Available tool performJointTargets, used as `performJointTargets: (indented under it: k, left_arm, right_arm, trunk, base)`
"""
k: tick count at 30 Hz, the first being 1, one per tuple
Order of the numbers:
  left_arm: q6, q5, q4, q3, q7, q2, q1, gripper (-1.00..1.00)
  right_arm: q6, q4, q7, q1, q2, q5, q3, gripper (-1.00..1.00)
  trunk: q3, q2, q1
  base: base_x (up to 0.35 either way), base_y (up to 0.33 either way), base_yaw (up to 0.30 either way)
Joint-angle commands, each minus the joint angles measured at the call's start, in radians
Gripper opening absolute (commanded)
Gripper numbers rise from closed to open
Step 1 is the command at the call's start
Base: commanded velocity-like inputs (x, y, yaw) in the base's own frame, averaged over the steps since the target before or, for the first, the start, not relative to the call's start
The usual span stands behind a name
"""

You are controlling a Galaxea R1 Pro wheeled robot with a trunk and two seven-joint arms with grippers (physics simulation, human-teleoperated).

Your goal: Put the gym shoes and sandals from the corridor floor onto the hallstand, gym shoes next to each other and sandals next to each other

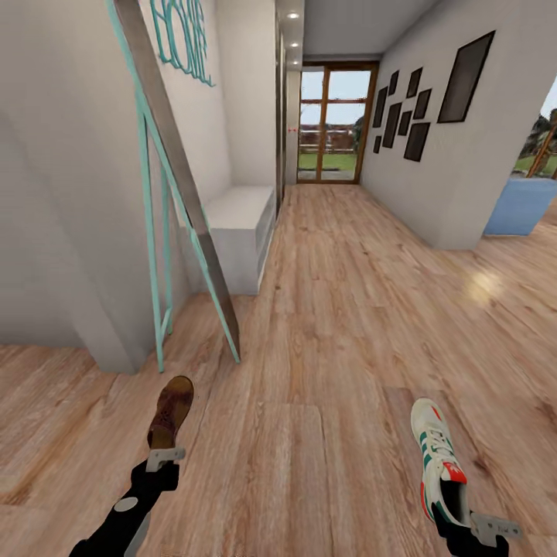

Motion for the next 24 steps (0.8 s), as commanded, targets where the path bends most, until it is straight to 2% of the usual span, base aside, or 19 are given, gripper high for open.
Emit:
performJointTargets:
  k: [1, 3, 7, 8, 12, 14, 24]
  left_arm:
    - [-0.010, 0.004, 0.001, 0.006, -0.004, 0.000, 0.000, -1.00]
    - [-0.034, 0.022, 0.001, 0.006, -0.004, 0.001, 0.005, -1.00]
    - [-0.146, 0.044, 0.001, 0.006, -0.002, 0.000, 0.046, -1.00]
    - [-0.153, 0.050, 0.002, 0.006, 0.005, -0.001, 0.050, -1.00]
    - [-0.161, 0.092, 0.014, 0.006, 0.029, -0.001, 0.053, -1.00]
    - [-0.162, 0.103, 0.016, 0.006, 0.034, -0.001, 0.054, -1.00]
    - [-0.163, 0.109, 0.017, 0.003, 0.038, -0.001, 0.054, -1.00]
  right_arm:
    - [-0.002, 0.001, 0.008, -0.001, 0.000, -0.010, -0.002, -1.00]
    - [-0.002, 0.002, 0.007, -0.001, 0.000, -0.010, -0.002, -1.00]
    - [-0.002, 0.003, 0.003, 0.000, 0.001, -0.010, -0.002, -1.00]
    - [-0.002, 0.003, 0.000, 0.000, 0.001, -0.010, -0.002, -1.00]
    - [-0.002, 0.003, -0.003, 0.000, 0.001, -0.010, -0.001, -1.00]
    - [-0.002, 0.003, -0.004, 0.000, 0.001, -0.010, -0.001, -1.00]
    - [-0.002, 0.003, -0.004, 0.000, 0.001, -0.010, -0.001, -1.00]
  trunk:
    - [-0.001, 0.000, 0.000]
    - [-0.002, 0.000, 0.000]
    - [-0.005, 0.000, 0.000]
    - [-0.005, 0.000, 0.000]
    - [-0.007, 0.000, 0.000]
    - [-0.008, 0.000, 0.000]
    - [-0.014, 0.000, 0.000]
  base:
    - [0.000, -0.284, 0.278]
    - [0.000, -0.284, 0.278]
    - [0.034, -0.284, 0.278]
    - [0.078, -0.283, 0.278]
    - [0.072, -0.208, 0.278]
    - [0.028, -0.072, 0.278]
    - [0.004, -0.010, 0.278]
